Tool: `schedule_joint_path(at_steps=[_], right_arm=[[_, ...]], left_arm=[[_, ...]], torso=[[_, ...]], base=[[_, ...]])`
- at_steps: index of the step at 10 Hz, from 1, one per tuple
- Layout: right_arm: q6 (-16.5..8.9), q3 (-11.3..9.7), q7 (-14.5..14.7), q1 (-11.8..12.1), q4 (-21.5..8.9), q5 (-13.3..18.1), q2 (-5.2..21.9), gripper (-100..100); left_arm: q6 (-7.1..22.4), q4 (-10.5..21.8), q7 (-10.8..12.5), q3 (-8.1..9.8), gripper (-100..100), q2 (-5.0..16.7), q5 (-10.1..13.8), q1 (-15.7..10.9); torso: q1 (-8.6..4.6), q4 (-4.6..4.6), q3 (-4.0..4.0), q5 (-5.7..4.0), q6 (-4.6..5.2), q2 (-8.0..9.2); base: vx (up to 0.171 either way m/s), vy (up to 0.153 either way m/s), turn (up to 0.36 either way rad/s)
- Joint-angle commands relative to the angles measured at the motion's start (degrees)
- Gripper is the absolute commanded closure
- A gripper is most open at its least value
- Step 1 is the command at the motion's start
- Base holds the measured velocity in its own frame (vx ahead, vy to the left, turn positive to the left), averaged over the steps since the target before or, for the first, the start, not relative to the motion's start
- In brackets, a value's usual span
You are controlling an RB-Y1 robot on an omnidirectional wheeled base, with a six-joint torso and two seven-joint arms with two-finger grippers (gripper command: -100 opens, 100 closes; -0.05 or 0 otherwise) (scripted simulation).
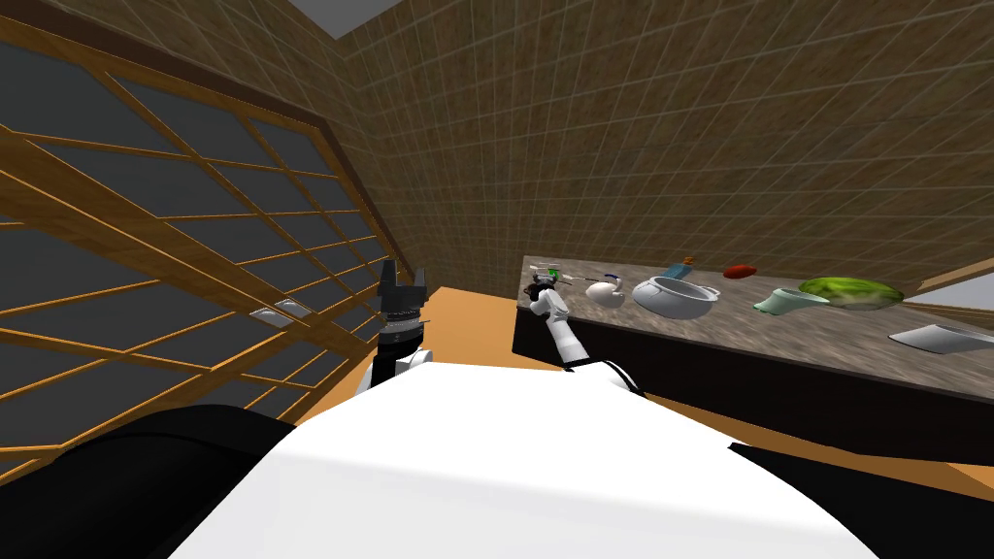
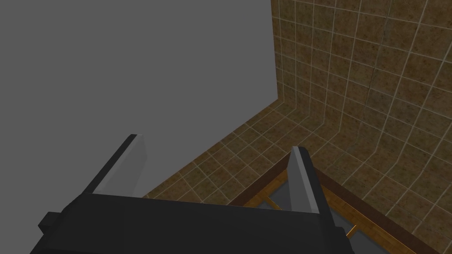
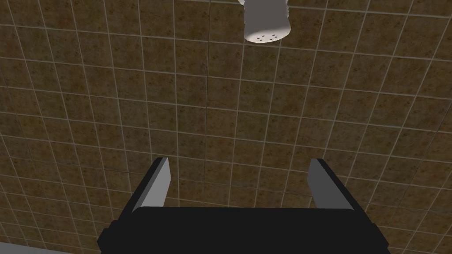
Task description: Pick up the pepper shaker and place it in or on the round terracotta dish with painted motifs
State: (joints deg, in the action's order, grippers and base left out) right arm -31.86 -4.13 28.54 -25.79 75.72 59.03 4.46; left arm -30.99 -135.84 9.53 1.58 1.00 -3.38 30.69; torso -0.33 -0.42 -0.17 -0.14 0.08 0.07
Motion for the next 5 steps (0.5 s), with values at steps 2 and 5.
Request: schedule_joint_path(at_steps=[2,5], right_arm=[[-0.68,0.11,1.01,-1.34,-0.51,-0.87,-0.08,-100],[-0.80,0.12,1.20,-1.46,-0.56,-0.96,-0.07,0]], left_arm=[[0.00,0.00,0.00,0.00,0,0.00,0.00,0.00],[0.00,0.00,0.00,0.00,0,0.00,0.00,0.01]], torso=[[0.00,0.00,0.01,0.00,0.00,0.02],[0.11,-0.05,-0.11,0.02,0.01,-0.19]], base=[[-0.046,-0.024,0.014],[0.000,0.000,0.000]])
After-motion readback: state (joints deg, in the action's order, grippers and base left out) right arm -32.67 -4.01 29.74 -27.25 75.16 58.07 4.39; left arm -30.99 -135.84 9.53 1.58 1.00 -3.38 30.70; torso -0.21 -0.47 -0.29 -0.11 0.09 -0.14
